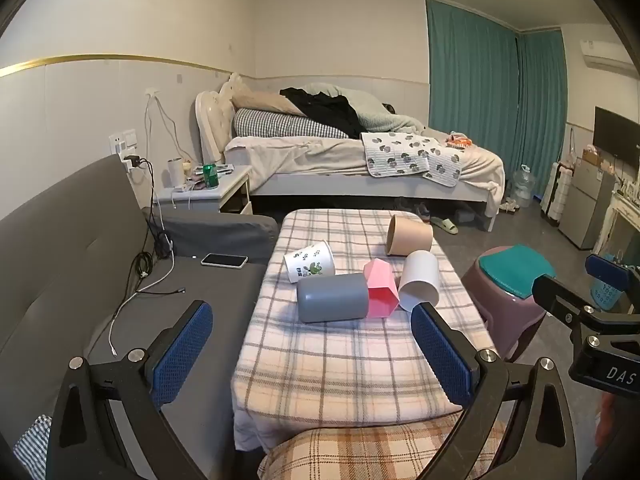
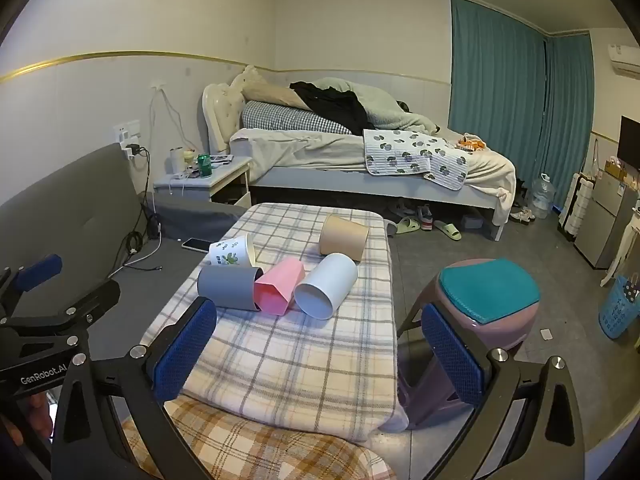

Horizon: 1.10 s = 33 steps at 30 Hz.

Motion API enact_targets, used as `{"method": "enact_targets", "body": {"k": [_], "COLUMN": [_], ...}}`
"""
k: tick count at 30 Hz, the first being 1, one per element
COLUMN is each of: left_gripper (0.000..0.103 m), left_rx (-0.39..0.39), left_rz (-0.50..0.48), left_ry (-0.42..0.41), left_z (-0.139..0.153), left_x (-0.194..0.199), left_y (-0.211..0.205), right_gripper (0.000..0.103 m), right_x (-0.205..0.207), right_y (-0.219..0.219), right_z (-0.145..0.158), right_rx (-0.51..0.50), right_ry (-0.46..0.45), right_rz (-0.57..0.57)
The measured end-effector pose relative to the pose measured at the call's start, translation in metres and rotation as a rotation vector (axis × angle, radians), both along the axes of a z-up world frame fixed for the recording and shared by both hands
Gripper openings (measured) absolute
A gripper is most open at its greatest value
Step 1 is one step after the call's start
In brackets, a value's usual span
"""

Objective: Flip cup upside down

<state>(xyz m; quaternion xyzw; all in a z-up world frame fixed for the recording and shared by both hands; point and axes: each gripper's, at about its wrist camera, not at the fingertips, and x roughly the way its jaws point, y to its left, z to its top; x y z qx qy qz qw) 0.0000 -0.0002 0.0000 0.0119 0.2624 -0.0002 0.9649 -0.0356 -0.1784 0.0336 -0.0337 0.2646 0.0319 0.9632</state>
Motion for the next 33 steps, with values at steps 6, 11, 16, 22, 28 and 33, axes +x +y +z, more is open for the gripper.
{"method": "enact_targets", "body": {"k": [6,11,16,22,28,33], "left_gripper": [0.103,0.103,0.103,0.103,0.103,0.103], "left_rx": [-0.004,-0.009,-0.012,-0.013,-0.016,-0.016], "left_rz": [0.002,0.002,0.001,0.002,0.001,0.002], "left_ry": [-0.001,0.0,0.003,0.002,0.006,0.005], "left_z": [-0.0003,-0.0005,-0.0021,0.0012,0.0006,0.0002], "left_x": [-0.0001,-0.0001,0.0019,-0.0005,0.0005,0.0006], "left_y": [-0.0003,0.0002,0.0011,0.0002,0.0004,0.0005], "right_gripper": [0.103,0.103,0.103,0.103,0.103,0.103], "right_x": [-0.001,-0.0025,-0.0012,0.0009,-0.0017,-0.002], "right_y": [0.0028,0.0001,0.0013,0.0003,-0.0026,-0.0024], "right_z": [-0.0004,0.0009,0.0039,0.0058,0.006,0.0061], "right_rx": [-0.002,0.001,-0.004,-0.002,0.002,0.001], "right_ry": [-0.007,-0.009,-0.009,-0.007,-0.014,-0.013], "right_rz": [0.01,-0.004,0.002,0.008,0.022,0.026]}}
